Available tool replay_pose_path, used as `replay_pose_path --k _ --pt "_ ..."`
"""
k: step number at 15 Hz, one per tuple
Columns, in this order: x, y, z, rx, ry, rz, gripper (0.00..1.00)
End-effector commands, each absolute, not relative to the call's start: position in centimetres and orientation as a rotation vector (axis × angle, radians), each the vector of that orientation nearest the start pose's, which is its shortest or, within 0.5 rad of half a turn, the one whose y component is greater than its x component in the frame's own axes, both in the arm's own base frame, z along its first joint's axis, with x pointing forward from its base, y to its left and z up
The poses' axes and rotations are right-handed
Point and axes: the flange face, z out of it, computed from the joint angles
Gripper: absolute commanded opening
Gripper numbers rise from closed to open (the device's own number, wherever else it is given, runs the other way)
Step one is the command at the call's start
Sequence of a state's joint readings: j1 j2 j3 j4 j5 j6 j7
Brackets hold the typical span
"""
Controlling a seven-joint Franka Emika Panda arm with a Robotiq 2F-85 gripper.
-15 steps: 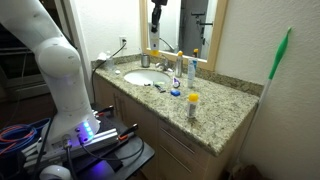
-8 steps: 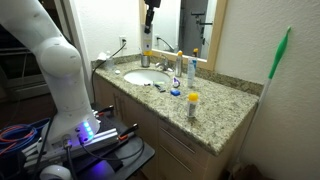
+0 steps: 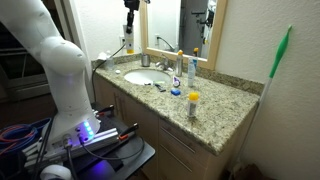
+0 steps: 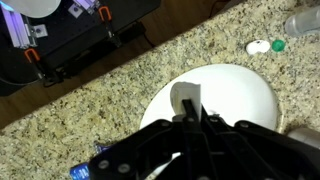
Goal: Move the tube across the sink
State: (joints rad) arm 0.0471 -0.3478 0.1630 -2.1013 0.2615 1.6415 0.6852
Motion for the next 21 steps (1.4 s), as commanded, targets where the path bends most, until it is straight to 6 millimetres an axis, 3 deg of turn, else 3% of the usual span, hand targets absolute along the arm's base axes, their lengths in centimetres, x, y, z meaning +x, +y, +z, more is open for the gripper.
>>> replay_pose_path --k 1,3,6,7,8,9,10,12,14,15,16,21 --pt "42.5 12.9 54.5 -2.933 0.755 0.322 0.01" --pt "42.8 18.3 53.5 -2.976 0.600 0.319 0.01" --pt "43.4 26.6 54.1 -2.946 0.378 0.281 0.01" --pt "45.6 28.4 53.1 -2.932 0.348 0.228 0.01" --pt "46.6 30.4 53.3 -2.907 0.324 0.196 0.01" --pt "47.8 31.3 53.8 -2.879 0.301 0.166 0.01" --pt "44.2 29.8 53.7 -2.924 0.335 0.171 0.04" --pt "46.5 31.2 53.4 -2.895 0.318 0.174 0.04" --pt "47.6 31.3 53.2 -2.885 0.322 0.182 0.01" --pt "48.3 31.9 51.6 -2.918 0.318 0.241 0.01" --pt "49.0 32.8 50.6 -2.939 0.331 0.240 0.01" --pt "53.2 40.8 46.6 -2.964 0.340 0.101 0.01"
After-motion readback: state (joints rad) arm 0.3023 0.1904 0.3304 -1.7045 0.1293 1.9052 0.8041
